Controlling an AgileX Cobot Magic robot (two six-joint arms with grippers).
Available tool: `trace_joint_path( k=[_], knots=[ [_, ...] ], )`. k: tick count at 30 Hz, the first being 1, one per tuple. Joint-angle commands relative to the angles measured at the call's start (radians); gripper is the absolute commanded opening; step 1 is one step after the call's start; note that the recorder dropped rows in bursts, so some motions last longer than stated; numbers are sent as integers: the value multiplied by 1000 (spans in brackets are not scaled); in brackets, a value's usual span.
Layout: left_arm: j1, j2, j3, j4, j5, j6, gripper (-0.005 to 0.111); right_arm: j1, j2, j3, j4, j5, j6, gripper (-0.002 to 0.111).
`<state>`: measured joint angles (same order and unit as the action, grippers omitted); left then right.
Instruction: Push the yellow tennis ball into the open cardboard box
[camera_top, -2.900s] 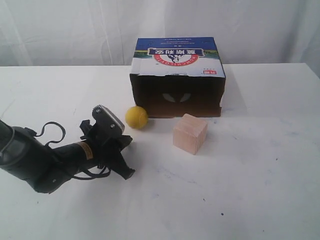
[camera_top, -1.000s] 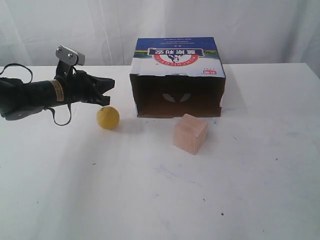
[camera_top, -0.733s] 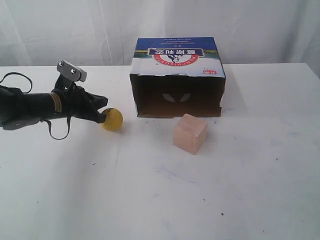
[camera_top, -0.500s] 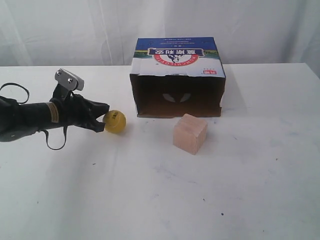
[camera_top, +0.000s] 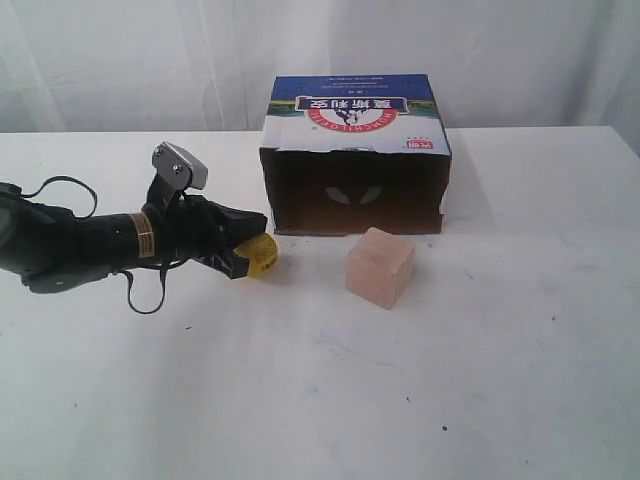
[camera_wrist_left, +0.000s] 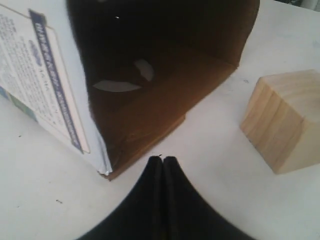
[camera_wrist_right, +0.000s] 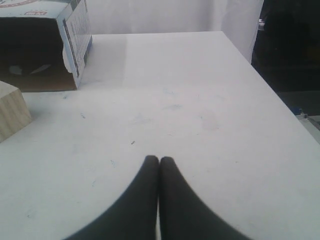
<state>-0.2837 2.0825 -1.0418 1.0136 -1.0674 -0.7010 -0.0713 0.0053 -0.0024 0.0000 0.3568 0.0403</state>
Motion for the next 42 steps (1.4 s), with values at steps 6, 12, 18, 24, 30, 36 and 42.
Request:
trace_joint_path(
  k=[6, 12, 18, 24, 30, 36, 42],
  knots=[
    [-65, 0, 11, -113, 13, 82, 0, -7, -5, 2, 0, -7, 2, 0],
    [-82, 2, -32, -145, 16, 109, 0, -7, -5, 2, 0, -7, 2, 0],
    [-66, -18, -80, -198, -75, 90, 0, -7, -5, 2, 0, -7, 2, 0],
    [-55, -38, -17, -146, 210, 72, 0, -7, -5, 2, 0, -7, 2, 0],
    [-55, 43, -5, -159, 221, 165, 0, -7, -5, 2, 0, -7, 2, 0],
    [-67, 88, -5, -149, 87, 77, 0, -7, -5, 2, 0, -7, 2, 0],
    [-115, 112, -7, -194, 43, 73, 0, -7, -5, 2, 0, -7, 2, 0]
  ],
)
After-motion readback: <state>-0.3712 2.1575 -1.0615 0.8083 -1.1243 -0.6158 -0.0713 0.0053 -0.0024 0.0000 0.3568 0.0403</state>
